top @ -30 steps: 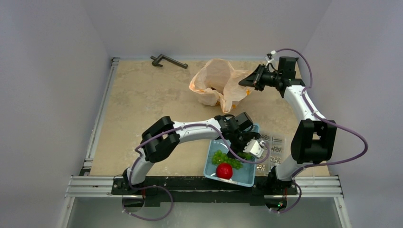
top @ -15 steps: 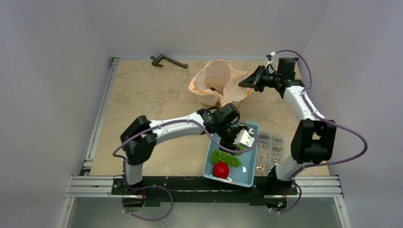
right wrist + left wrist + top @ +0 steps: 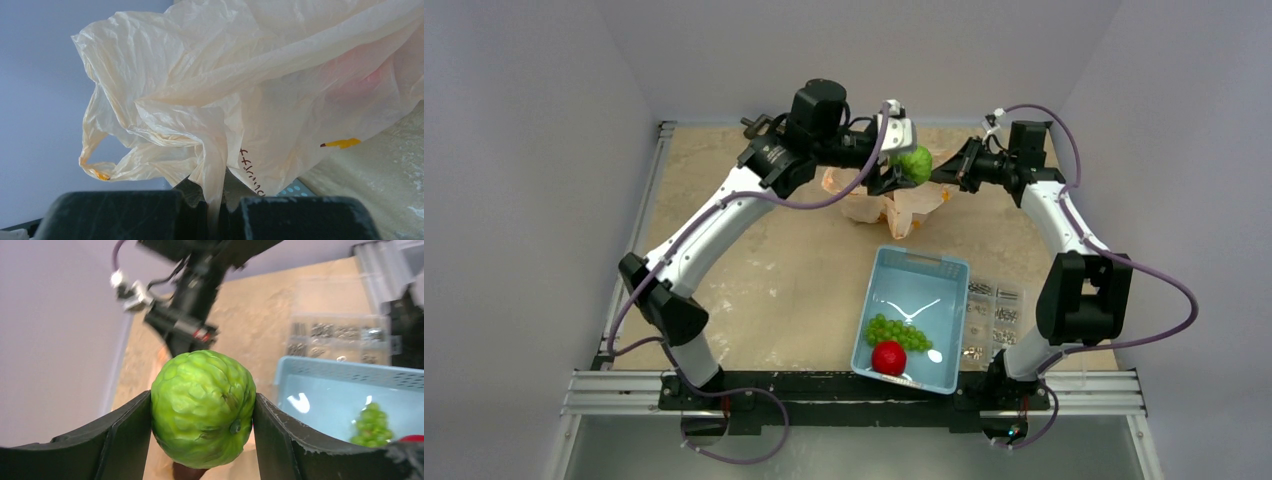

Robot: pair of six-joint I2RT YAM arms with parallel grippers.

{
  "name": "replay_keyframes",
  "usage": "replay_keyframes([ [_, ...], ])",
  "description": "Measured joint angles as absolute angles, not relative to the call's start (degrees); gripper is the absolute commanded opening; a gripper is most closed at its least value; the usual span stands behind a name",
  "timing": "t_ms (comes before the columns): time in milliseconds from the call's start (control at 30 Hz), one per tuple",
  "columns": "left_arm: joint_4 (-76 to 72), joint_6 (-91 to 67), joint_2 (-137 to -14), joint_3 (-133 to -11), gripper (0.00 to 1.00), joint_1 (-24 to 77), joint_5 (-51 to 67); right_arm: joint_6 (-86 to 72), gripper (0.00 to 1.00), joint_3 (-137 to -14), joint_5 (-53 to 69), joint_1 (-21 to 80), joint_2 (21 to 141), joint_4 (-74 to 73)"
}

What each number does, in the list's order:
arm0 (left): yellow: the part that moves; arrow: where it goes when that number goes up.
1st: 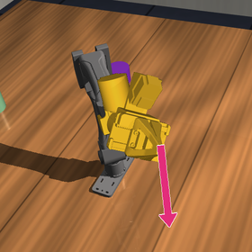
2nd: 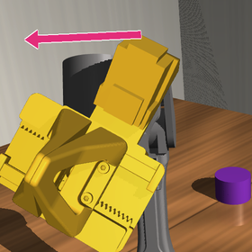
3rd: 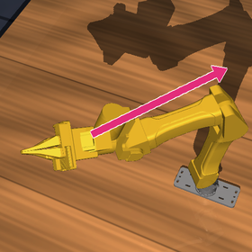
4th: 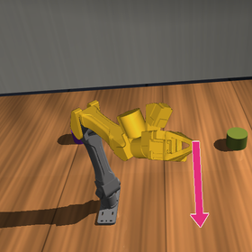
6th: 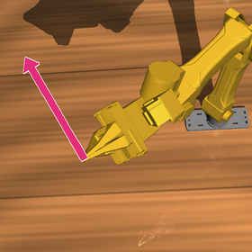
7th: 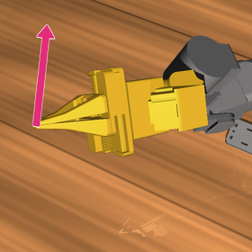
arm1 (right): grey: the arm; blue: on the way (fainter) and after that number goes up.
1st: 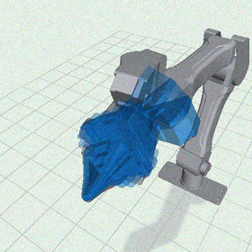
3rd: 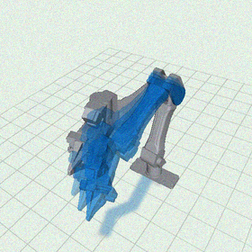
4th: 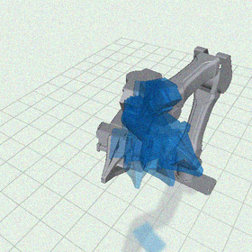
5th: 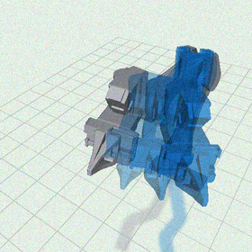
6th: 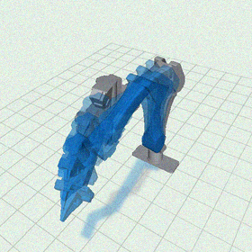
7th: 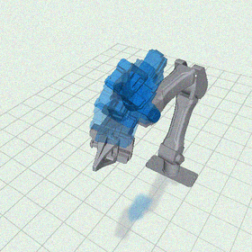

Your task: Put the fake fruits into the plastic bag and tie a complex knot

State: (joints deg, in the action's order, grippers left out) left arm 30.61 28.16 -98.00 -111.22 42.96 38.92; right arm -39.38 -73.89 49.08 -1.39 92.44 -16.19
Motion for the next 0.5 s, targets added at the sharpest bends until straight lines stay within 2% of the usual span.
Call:
replay_keyframes([
  [133, 33.23, 29.89, -107.59, -117.23, 0.34, 38.59, 34.13, -39.55, 0.0, -73.89, 49.47, -1.39, 91.33, -16.23],
  [333, 38.92, 39.07, -120.09, -116.25, 0.35, 36.88, 27.55, -44.05, 0.0, -73.32, 52.56, -1.39, 88.42, -12.95],
  [500, 41.76, 44.95, -125.95, -115.98, 0.39, 35.51, 25.32, -51.11, 0.0, -71.48, 55.07, -1.39, 85.01, -6.5],
])
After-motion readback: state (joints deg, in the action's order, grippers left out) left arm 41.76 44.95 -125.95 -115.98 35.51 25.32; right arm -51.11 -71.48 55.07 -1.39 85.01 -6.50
